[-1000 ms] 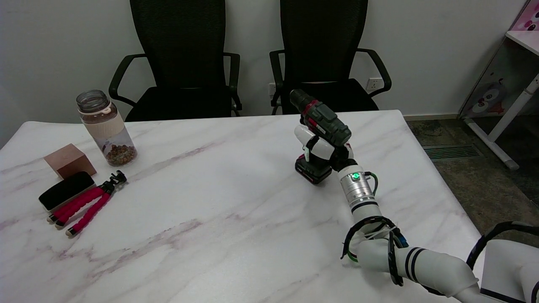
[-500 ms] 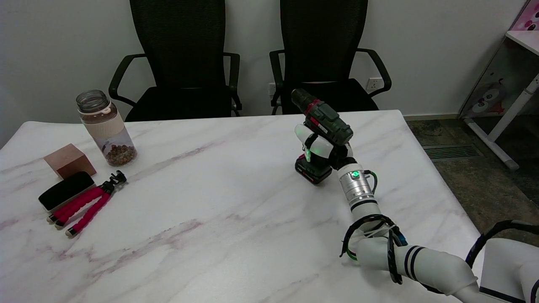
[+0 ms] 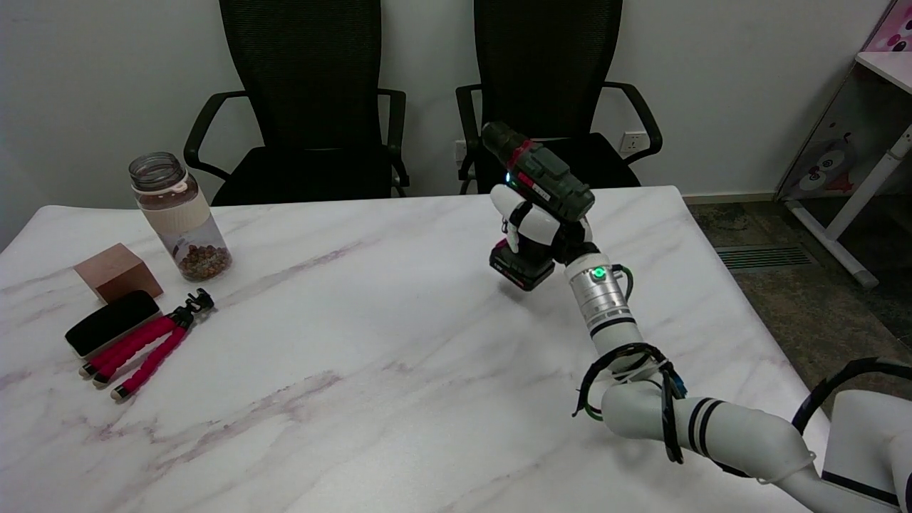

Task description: Pick up the power screwdriver.

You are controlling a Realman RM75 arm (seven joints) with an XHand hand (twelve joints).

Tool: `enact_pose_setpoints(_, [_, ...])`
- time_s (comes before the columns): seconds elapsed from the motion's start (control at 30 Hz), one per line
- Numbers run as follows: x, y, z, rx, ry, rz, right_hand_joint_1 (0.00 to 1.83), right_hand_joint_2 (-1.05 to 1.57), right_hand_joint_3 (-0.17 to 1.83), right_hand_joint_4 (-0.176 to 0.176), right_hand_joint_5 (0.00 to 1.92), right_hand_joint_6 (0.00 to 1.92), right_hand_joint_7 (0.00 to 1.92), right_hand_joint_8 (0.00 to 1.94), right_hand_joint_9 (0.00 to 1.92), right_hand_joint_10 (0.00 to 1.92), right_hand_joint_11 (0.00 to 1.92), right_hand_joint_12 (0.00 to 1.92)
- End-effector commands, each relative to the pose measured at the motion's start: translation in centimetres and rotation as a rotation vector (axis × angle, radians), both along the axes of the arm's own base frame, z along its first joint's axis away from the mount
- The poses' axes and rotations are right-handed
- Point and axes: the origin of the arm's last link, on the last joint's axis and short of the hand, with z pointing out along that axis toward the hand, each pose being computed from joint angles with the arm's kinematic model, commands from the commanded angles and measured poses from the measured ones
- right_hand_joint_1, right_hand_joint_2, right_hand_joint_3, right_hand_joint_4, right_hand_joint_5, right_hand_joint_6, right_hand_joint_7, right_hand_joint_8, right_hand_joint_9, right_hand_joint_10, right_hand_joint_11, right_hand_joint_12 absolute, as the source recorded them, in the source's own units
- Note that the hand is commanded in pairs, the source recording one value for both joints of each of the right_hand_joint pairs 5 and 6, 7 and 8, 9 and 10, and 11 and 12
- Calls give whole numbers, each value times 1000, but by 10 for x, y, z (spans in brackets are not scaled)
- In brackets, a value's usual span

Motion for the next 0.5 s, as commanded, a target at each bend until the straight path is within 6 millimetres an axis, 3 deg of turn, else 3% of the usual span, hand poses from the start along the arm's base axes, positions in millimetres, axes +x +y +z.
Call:
enact_pose_setpoints(0.03, [64, -16, -8, 102, 21, 154, 792, 773, 760, 176, 1770, 1770, 1770, 1770, 1920, 1920, 1920, 1920])
enact_pose_setpoints(0.5, [108, -22, -14, 179, 41, 230, 794, 775, 762, 176, 1722, 1722, 1722, 1722, 1920, 1920, 1920, 1920])
